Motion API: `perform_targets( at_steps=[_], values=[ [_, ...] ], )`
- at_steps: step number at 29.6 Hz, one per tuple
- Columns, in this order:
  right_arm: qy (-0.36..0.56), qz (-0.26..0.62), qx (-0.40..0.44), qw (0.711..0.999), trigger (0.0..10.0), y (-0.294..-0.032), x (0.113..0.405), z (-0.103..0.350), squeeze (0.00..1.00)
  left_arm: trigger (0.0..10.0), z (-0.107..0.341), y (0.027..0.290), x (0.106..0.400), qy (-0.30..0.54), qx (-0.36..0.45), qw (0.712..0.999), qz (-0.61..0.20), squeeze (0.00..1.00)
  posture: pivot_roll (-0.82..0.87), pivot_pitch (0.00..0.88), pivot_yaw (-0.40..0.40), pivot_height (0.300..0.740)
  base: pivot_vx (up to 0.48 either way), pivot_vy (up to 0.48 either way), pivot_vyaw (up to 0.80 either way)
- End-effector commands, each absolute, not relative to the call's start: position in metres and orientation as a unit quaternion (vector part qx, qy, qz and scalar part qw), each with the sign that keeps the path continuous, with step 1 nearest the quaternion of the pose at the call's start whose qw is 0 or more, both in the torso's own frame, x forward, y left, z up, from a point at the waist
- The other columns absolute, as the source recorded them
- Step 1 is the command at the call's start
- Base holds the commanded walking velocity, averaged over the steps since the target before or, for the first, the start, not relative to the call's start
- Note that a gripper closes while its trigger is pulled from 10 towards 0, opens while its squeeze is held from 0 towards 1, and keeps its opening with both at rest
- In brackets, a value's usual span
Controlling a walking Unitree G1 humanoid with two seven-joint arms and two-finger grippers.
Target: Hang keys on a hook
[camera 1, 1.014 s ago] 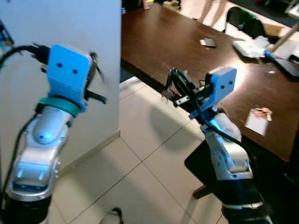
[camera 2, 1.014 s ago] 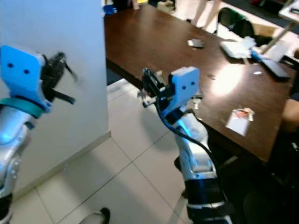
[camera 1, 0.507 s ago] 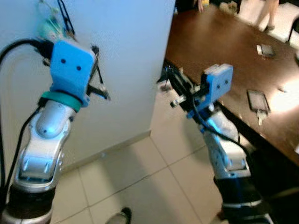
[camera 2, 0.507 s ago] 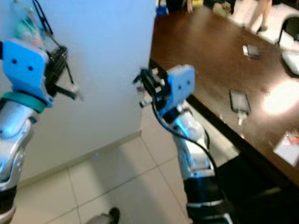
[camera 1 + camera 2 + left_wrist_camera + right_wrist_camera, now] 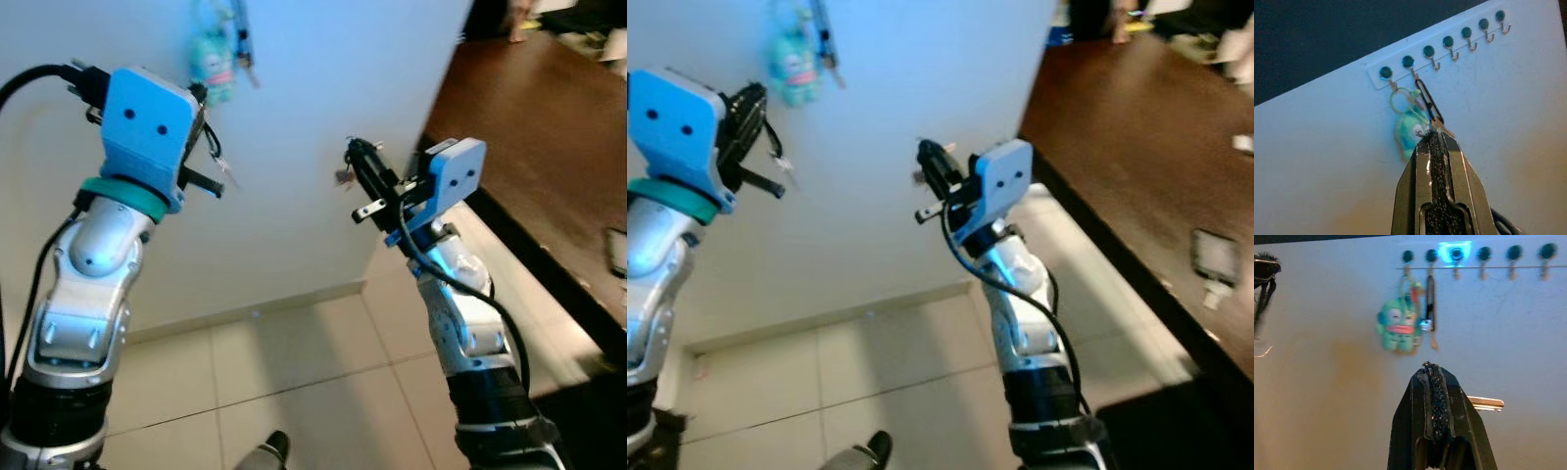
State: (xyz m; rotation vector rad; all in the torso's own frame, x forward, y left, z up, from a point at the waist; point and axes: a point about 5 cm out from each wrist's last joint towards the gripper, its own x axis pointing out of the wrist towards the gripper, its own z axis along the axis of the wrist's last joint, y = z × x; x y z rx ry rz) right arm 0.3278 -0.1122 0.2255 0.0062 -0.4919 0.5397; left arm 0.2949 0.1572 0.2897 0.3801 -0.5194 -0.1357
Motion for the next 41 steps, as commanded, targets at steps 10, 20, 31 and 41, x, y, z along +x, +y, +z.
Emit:
perform_targets(
  at_steps=[10,20,31,41],
  values=[
    [-0.291,0.123,0.039,0.948,10.0,-0.163,0.335,0.250,0.00,10.0,0.280,0.145,0.296,-0.253,0.182,0.946,-0.084,0.00,0.09,0.000,0.046,0.740,0.228,0.000,0.44],
    [-0.296,0.113,0.027,0.948,10.0,-0.166,0.332,0.251,0.00,10.0,0.280,0.140,0.297,-0.257,0.176,0.946,-0.090,0.00,0.08,0.000,0.037,0.740,0.458,0.000,0.00],
    [-0.235,0.365,-0.035,0.900,10.0,-0.119,0.290,0.225,0.00,10.0,0.274,0.149,0.282,-0.238,0.161,0.949,-0.134,0.00,0.08,0.000,0.026,0.740,0.428,0.000,0.00],
    [-0.231,0.219,-0.050,0.947,10.0,-0.159,0.287,0.215,0.00,10.0,0.241,0.166,0.228,-0.128,0.145,0.953,-0.234,0.00,0.10,0.008,0.004,0.740,0.286,0.000,0.00]
  ],
)
